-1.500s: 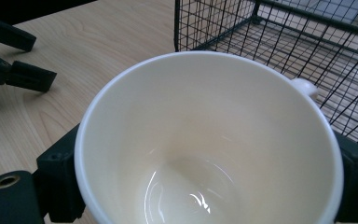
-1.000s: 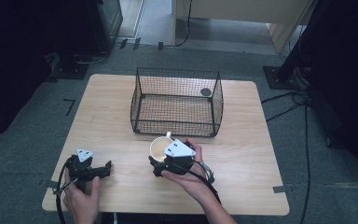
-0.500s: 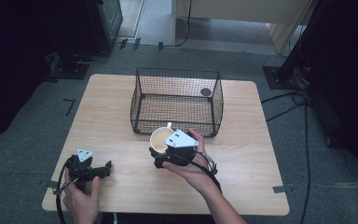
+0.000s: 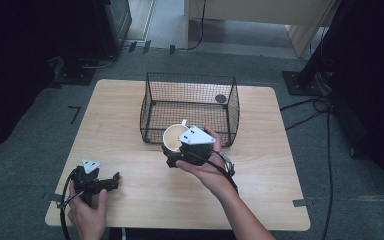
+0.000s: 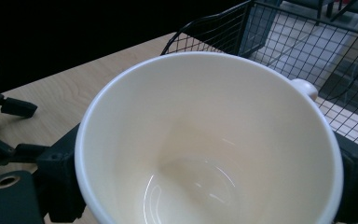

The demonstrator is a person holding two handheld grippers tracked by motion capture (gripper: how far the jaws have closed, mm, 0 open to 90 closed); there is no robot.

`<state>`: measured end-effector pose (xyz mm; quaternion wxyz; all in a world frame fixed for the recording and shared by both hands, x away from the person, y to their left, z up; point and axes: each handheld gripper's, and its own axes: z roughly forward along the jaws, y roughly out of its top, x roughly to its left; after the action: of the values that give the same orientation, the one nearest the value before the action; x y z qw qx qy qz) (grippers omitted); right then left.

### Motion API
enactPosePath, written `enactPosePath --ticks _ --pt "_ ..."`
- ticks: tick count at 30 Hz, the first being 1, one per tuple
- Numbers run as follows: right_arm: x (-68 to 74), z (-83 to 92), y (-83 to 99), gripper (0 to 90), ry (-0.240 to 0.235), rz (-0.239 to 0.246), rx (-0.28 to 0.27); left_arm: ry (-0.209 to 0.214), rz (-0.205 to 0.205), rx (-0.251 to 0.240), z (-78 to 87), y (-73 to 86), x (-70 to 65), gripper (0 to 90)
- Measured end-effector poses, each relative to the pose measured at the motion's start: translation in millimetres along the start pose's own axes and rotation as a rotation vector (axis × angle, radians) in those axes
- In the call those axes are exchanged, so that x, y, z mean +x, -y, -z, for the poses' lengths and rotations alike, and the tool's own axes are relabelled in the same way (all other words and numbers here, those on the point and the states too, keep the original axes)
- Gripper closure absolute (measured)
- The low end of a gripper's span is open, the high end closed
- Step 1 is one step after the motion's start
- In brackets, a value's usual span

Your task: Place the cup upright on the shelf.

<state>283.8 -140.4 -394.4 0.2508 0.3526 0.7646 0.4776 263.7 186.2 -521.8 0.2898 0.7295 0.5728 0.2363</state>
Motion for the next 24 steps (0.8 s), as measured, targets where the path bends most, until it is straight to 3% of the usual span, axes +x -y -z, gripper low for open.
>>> enactPosePath --ticks 16,24 --pt "-21.4 -14.1 -27.2 9.2 0.035 0.000 -0.040 -0.001 -0.001 -0.003 -0.2 0.1 0.1 0.0" --pt "-32.1 -25.7 -36.3 9.1 0.042 0.003 -0.029 -0.001 0.001 -0.002 -0.1 0.1 -0.1 0.0"
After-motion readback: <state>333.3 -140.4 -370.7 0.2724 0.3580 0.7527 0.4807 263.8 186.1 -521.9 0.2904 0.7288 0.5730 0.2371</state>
